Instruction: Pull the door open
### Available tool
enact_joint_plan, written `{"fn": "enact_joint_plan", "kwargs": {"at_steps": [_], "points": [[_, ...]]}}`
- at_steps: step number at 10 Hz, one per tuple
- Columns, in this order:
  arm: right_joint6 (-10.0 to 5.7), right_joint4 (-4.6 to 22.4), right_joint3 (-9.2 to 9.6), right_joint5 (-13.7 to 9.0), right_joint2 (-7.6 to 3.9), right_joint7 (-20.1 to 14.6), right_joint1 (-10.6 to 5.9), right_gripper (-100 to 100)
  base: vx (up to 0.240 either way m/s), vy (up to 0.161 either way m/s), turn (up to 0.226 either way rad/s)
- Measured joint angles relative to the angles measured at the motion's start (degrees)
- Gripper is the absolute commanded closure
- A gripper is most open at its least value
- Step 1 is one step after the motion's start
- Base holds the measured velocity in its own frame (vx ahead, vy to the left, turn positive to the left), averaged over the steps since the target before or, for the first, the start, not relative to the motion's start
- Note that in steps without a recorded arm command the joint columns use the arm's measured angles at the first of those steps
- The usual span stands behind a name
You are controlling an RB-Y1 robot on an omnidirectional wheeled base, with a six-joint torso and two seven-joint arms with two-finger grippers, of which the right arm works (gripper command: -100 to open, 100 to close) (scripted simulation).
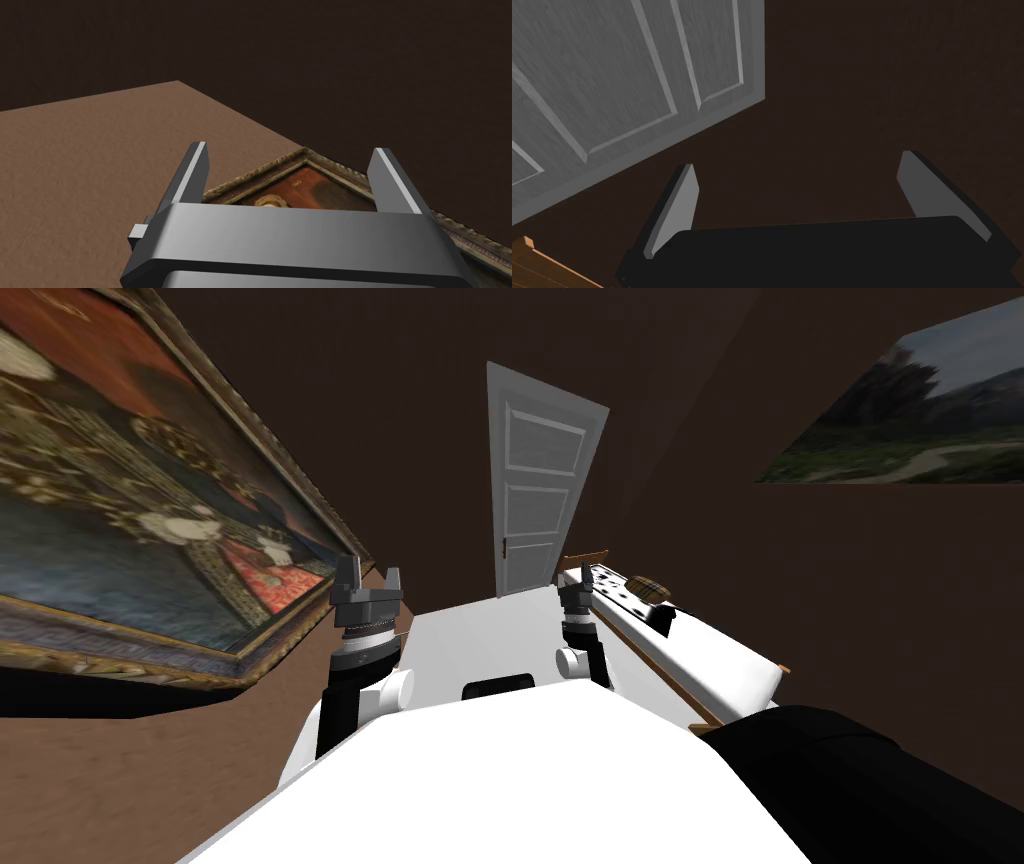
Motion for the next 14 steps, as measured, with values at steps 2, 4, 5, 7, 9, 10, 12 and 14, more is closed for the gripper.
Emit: {"fn": "enact_joint_plan", "kwargs": {"at_steps": [2, 4, 5, 7, 9, 10, 12, 14], "points": [[-0.93, 1.6, 0.61, -1.4, -0.69, -1.3, -0.07, -100, 0.181, -0.013, 0.099], [-2.12, 3.5, 1.03, -3.4, -1.73, -3.2, -0.26, -100, 0.225, -0.034, 0.142], [-2.79, 4.7, 1.21, -4.6, -2.36, -4.3, -0.35, -100, 0.204, -0.032, 0.149], [-4.38, 7.2, 1.98, -7.0, -3.35, -6.6, -0.52, -100, 0.168, -0.029, 0.159], [-6.03, 9.8, 2.88, -9.3, -4.14, -8.8, -0.70, -100, 0.153, -0.020, 0.151], [-6.72, 11.1, 3.34, -10.5, -4.46, -9.9, -0.97, -100, 0.142, -0.027, 0.138], [-8.39, 13.5, 3.94, -13.0, -5.63, -12.4, -0.88, -100, 0.153, -0.046, 0.154], [-9.92, 16.0, 4.87, -15.5, -6.31, -14.7, -1.06, -100, 0.137, -0.036, 0.179]]}}
